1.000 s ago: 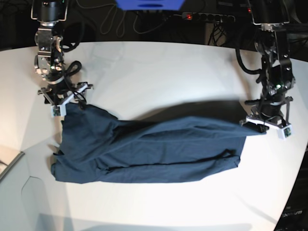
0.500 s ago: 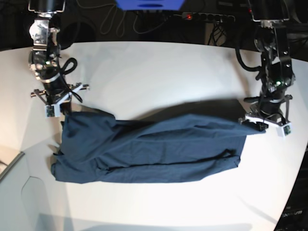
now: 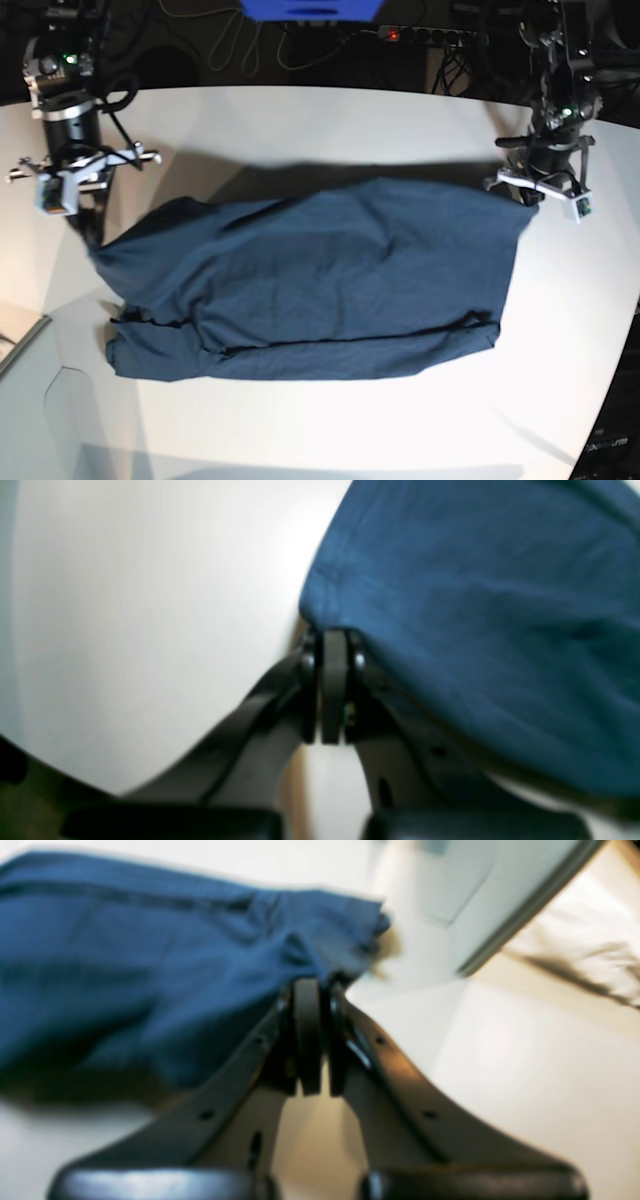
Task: Layout the t-shirt on the table in an organized manner, then fold the t-shirt properly
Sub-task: 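Drag the held shirt edges away from the body with both grippers, then hold the shirt edges with both grippers and stretch them taut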
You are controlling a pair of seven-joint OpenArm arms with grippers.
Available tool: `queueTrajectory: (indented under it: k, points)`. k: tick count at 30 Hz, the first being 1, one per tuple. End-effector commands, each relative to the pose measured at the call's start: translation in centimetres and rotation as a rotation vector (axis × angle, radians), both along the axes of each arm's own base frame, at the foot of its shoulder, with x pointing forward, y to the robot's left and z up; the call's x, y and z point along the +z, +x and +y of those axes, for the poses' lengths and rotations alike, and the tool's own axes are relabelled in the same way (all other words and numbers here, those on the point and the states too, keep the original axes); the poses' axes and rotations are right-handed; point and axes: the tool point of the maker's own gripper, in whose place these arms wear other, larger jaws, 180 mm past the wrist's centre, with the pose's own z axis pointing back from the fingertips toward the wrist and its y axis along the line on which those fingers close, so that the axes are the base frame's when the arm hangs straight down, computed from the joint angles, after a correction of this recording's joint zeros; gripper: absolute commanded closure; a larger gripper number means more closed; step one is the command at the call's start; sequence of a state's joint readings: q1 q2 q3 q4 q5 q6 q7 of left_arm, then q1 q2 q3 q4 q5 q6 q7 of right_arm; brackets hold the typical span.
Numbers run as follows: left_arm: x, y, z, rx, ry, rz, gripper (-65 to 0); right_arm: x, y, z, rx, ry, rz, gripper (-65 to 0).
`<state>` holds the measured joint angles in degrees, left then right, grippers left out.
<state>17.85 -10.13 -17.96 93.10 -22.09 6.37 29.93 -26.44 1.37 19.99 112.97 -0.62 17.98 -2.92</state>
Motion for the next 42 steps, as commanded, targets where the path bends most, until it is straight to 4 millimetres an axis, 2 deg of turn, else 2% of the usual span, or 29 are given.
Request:
queueTrajectory:
  k: [1, 4, 6, 10, 15, 18, 20, 22, 23, 28, 30, 32, 35, 39, 42]
  points:
    - [1.1, 0.8, 0.6, 0.003, 0.022, -0.043, -0.1, 1.5, -0.3, -0.7, -0.025, -0.004, -0.063, 0.0]
    - [1.2, 1.5, 0.7, 0.006, 0.02, -0.05, -0.1, 2.0, -1.3, -2.4, -0.1, 0.0, -0.107, 0.0]
    - [1.3, 1.6, 0.7, 0.005, 0.019, -0.052, -0.1, 1.0, -2.4, -3.1, -0.145, 0.012, -0.072, 0.0]
    - [1.3, 1.9, 0.5, 0.002, 0.016, -0.054, -0.5, -1.6, -4.1, -3.1, -0.16, 0.038, 0.001, 0.0]
    - [1.3, 1.9, 0.4, -0.001, 0.015, -0.053, -0.9, -3.7, -4.9, -3.2, -0.172, 0.057, 0.057, 0.0]
    - [1.3, 1.9, 0.3, -0.003, 0.013, -0.053, -8.6, -4.5, -5.1, -3.3, -0.178, 0.067, 0.076, 0.0]
    - [1.5, 2.3, 0.4, 0.001, 0.013, -0.062, -19.7, -4.9, -5.2, -3.3, -0.18, 0.07, 0.083, 0.0]
    - [1.3, 2.7, 0.4, 0.006, 0.008, -0.062, -27.8, -5.2, -5.3, -3.4, -0.182, 0.074, 0.091, 0.0]
    - [1.0, 2.8, 0.5, 0.009, 0.004, -0.053, -29.5, -5.2, -5.2, -3.4, -0.182, 0.074, 0.09, 0.0]
    - [-1.1, 2.9, 0.4, 0.015, -0.036, 0.035, -29.9, -5.2, -5.4, -3.2, -0.2, 0.089, 0.087, 0.0]
    - [-1.4, 2.6, 0.1, 0.005, -0.054, 0.073, -30.0, -4.9, -5.1, -3.1, -0.201, 0.092, 0.075, 0.0]
    - [-0.7, 2.4, -0.5, -0.001, -0.091, 0.068, -30.1, -4.9, -5.0, -3.1, -0.199, 0.093, 0.074, 0.0]
    - [-0.2, 0.4, -1.5, -0.007, -0.157, 0.059, -30.1, -4.9, -5.0, -3.1, -0.199, 0.093, 0.074, 0.0]
    - [0.7, -2.2, -0.6, 0.04, -0.208, 0.048, -30.3, -5.0, -5.0, -3.0, -0.195, 0.094, 0.076, 0.0]
    - [0.5, -2.9, -0.4, 0.05, -0.227, 0.058, -30.3, -5.2, -5.0, -2.9, -0.195, 0.098, 0.08, 0.0]
